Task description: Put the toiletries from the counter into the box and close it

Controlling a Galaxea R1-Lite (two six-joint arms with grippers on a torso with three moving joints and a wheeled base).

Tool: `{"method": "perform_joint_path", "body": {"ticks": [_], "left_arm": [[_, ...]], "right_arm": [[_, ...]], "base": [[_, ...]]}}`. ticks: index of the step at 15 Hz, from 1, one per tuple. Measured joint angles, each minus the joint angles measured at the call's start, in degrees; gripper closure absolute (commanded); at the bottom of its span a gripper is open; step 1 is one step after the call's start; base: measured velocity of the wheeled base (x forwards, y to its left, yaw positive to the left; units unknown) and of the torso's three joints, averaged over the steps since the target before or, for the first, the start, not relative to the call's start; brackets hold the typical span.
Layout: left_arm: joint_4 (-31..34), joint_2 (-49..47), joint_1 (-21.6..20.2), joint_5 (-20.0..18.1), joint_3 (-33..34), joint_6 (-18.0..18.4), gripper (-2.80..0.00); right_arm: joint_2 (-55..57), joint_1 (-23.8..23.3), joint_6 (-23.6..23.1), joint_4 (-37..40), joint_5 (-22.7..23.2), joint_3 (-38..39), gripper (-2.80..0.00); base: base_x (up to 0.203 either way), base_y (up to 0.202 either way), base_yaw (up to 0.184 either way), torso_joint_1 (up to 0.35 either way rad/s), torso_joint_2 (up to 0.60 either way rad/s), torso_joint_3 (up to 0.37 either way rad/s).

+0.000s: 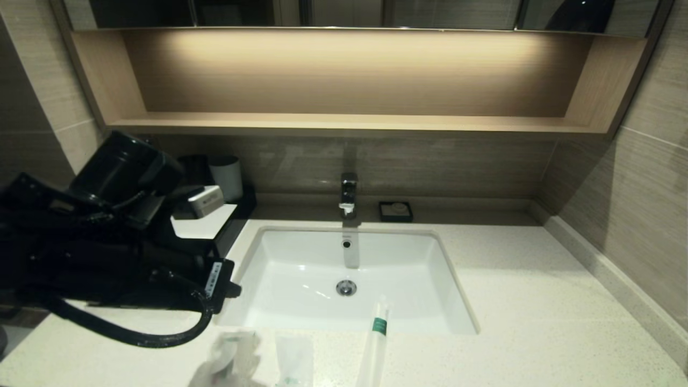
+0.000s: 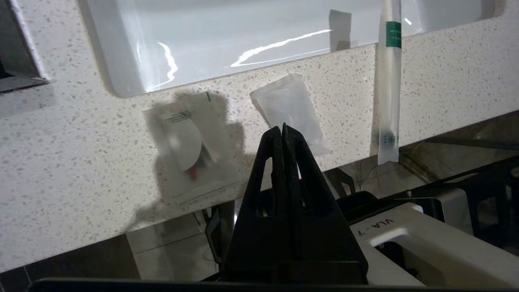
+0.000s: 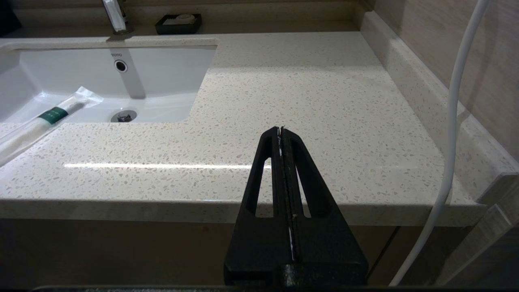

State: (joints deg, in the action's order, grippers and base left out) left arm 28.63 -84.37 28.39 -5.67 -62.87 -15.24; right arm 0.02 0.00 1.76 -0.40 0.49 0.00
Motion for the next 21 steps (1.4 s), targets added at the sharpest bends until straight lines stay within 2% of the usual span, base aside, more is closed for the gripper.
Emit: {"method": "perform_joint_path", "body": {"ticks": [2, 4, 14, 18, 21], "left_arm": [[-0.08, -1.74, 0.31, -2.60, -0.22, -0.16, 0.00], [-0.13, -3.29, 1.37, -3.33, -0.47, 0.08, 0.00], [-0.08, -14.47, 11.82, -3.82, -8.27, -2.05, 0.00], [0.66, -18.10, 13.89, -3.60, -11.37, -3.67, 0.00], [2.04, -20.61, 15.56, -3.34, -14.27, -3.39, 0.00]], "right_arm": [[0.00, 0.00, 0.00, 0.00, 0.00, 0.00, 0.00], [0.00, 0.00, 0.02, 0.02, 0.00, 0.00, 0.00], [0.00, 0.00, 0.00, 0.02, 0.02, 0.00, 0.00], [0.00, 0.00, 0.00, 0.02, 0.02, 0.00, 0.00], [0.00, 0.00, 0.00, 0.00, 0.02, 0.00, 0.00]], "base": [[0.000, 0.000, 0.000, 0.000, 0.00, 0.000], [0.000, 0.000, 0.000, 0.000, 0.00, 0.000], [0.000, 0.000, 0.000, 0.000, 0.00, 0.000], [0.000, 0.000, 0.000, 0.000, 0.00, 0.000], [0.000, 0.000, 0.000, 0.000, 0.00, 0.000]]}}
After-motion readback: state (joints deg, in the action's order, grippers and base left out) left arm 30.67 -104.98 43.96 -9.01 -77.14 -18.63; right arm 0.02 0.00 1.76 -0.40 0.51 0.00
